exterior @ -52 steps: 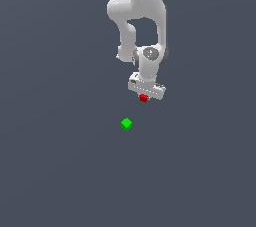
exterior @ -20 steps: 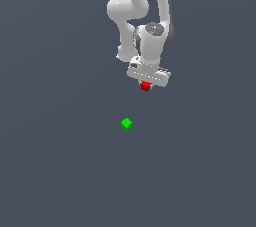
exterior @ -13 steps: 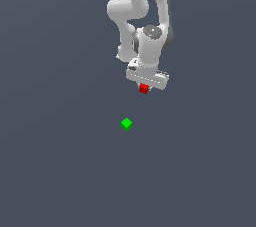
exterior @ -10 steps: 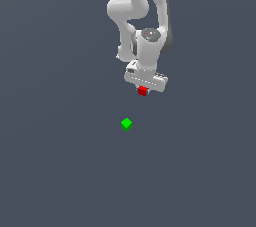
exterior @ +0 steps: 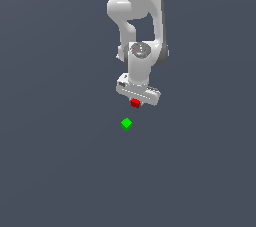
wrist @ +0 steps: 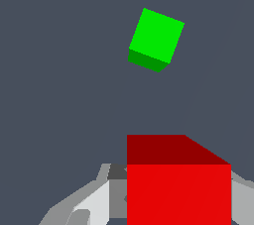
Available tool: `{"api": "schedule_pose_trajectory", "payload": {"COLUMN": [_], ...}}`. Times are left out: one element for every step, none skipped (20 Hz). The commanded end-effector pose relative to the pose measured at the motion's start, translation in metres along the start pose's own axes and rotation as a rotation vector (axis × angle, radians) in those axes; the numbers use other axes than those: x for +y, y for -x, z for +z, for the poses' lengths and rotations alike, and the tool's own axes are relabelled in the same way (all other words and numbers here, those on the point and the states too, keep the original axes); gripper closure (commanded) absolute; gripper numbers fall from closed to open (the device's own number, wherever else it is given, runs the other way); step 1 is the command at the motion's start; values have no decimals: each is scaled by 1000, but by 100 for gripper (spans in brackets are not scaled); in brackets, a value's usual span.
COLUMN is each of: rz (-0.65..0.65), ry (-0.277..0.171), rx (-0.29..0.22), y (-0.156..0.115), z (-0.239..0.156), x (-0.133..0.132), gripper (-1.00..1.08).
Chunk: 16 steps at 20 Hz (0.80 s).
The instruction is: Stack the red cube on top of the green cube.
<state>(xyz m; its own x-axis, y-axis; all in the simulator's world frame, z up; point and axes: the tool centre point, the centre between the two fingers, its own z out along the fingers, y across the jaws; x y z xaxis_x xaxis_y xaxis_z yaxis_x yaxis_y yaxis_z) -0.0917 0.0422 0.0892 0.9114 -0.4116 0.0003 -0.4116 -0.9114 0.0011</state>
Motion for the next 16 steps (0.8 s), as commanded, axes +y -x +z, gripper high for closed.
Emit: {"api": "schedule_pose_trajectory", "payload": {"rz": [0, 0, 0, 0, -1, -1, -1, -1, -1, -1, -1, -1, -1, -1, -1, -1], "ry": [0, 0, 0, 0, -1, -1, -1, -1, -1, -1, -1, -1, -1, -1, -1, -1], "rx": [1, 1, 1, 1, 0, 0, 0, 0, 0, 0, 0, 0, 0, 0, 0, 0], "y": [-21, -29, -37, -45, -51, -58, -63, -69, -74, -78, -82, -86, -90, -93, -95, -97], "z": [6, 8, 10, 12, 14, 16, 17, 18, 20, 21, 22, 23, 24, 25, 25, 26], "x": [2, 3, 3, 4, 4, 5, 5, 6, 6, 6, 6, 7, 7, 7, 7, 7], "gripper": [108, 108, 108, 108, 108, 108, 108, 108, 108, 108, 108, 108, 108, 108, 108, 108]}}
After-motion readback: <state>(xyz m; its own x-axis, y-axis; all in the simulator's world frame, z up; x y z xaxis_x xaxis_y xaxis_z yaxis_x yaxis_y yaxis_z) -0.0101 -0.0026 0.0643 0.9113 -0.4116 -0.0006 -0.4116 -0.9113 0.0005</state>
